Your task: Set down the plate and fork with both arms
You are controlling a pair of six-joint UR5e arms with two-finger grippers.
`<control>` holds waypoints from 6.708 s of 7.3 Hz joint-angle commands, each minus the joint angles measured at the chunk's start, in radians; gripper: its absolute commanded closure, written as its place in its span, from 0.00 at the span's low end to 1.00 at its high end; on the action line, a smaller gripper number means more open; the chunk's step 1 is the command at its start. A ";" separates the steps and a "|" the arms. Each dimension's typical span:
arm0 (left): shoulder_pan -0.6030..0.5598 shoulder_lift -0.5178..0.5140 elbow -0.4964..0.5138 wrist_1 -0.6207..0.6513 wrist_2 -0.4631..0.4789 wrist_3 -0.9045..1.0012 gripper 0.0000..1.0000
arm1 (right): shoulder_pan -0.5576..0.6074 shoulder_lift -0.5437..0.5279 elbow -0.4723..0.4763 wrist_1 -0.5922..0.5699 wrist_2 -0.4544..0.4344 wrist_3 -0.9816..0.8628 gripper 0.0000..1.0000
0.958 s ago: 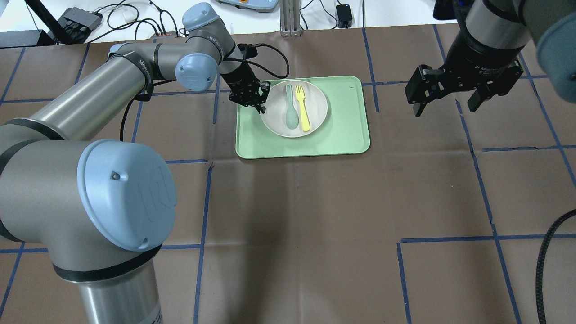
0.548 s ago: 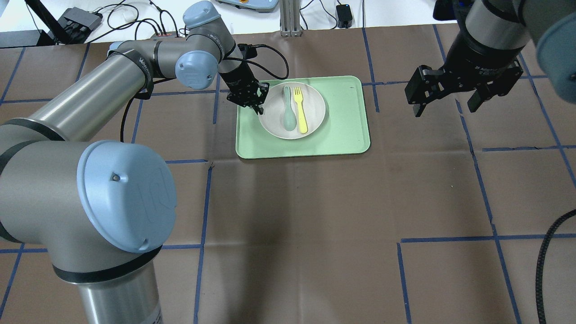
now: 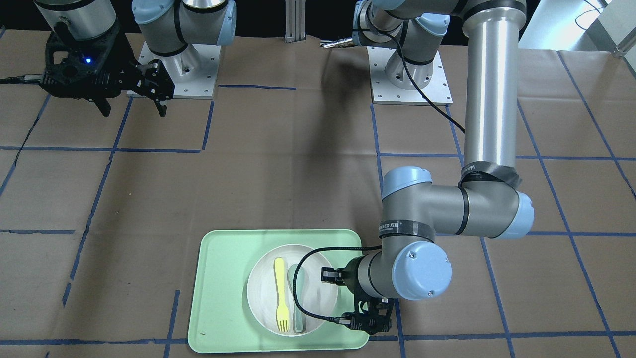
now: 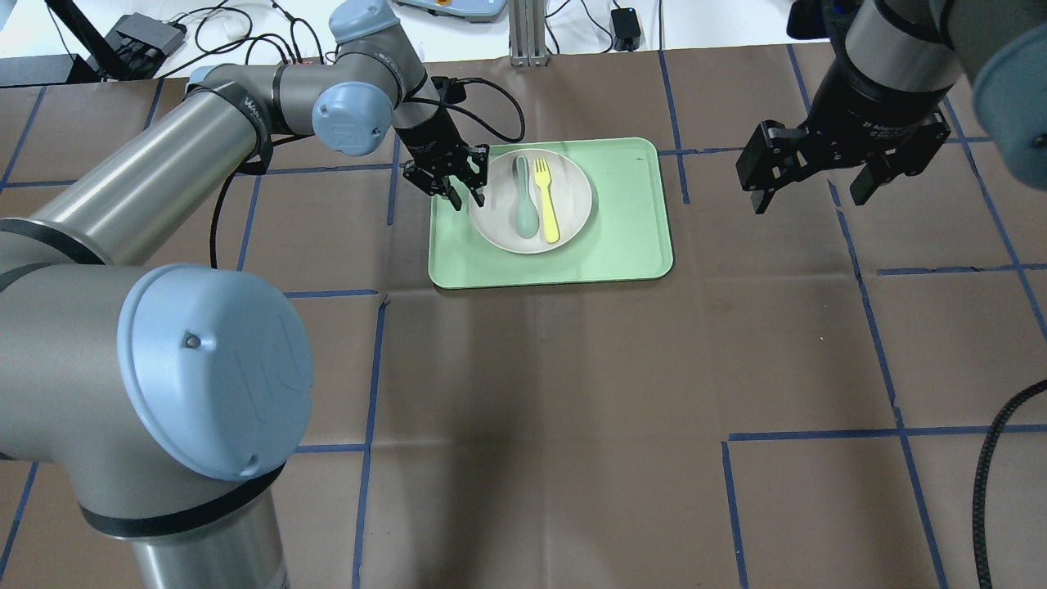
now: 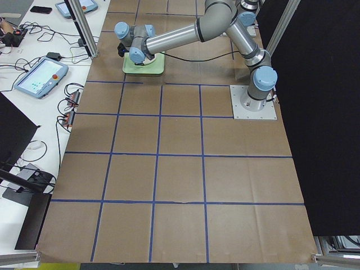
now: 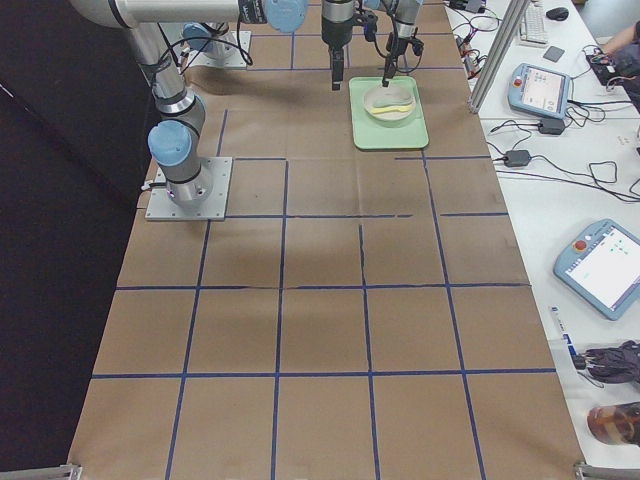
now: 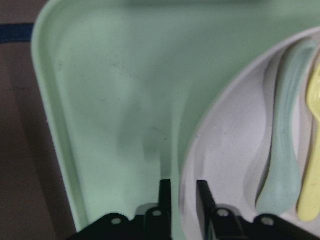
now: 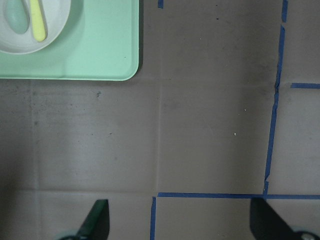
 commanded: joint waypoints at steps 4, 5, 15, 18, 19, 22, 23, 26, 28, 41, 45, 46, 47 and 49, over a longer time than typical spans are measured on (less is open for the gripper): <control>-0.005 0.365 -0.006 -0.406 0.187 -0.002 0.01 | 0.001 0.003 -0.005 -0.006 -0.005 -0.002 0.00; -0.005 0.447 -0.011 -0.494 0.221 -0.002 0.01 | 0.005 0.005 -0.018 -0.011 -0.005 0.001 0.00; 0.044 0.798 -0.302 -0.398 0.328 0.019 0.00 | 0.263 0.595 -0.455 -0.172 0.010 0.234 0.00; 0.006 0.788 -0.298 -0.377 0.288 0.017 0.00 | 0.294 0.704 -0.459 -0.284 0.010 0.265 0.00; -0.006 0.780 -0.302 -0.378 0.287 0.037 0.00 | 0.296 0.721 -0.454 -0.287 0.010 0.265 0.02; -0.026 0.800 -0.319 -0.378 0.287 0.082 0.00 | 0.302 0.764 -0.453 -0.287 0.011 0.264 0.30; -0.025 0.808 -0.325 -0.378 0.288 0.083 0.00 | 0.320 0.775 -0.447 -0.287 0.010 0.265 0.39; -0.023 0.814 -0.328 -0.380 0.293 0.091 0.00 | 0.325 0.791 -0.447 -0.288 0.010 0.284 0.48; -0.023 0.814 -0.328 -0.380 0.295 0.091 0.00 | 0.325 0.804 -0.445 -0.287 0.010 0.284 0.51; -0.022 0.813 -0.334 -0.380 0.291 0.088 0.00 | 0.324 0.884 -0.450 -0.368 0.011 0.299 0.57; -0.018 0.811 -0.331 -0.378 0.292 0.080 0.00 | 0.322 0.888 -0.456 -0.376 0.010 0.299 0.57; -0.018 0.814 -0.331 -0.378 0.292 0.083 0.00 | 0.324 0.888 -0.456 -0.376 0.010 0.299 0.57; -0.018 0.805 -0.316 -0.378 0.292 0.079 0.00 | 0.324 0.888 -0.454 -0.376 0.010 0.299 0.57; -0.018 0.799 -0.307 -0.378 0.292 0.076 0.00 | 0.325 0.890 -0.453 -0.374 0.013 0.299 0.57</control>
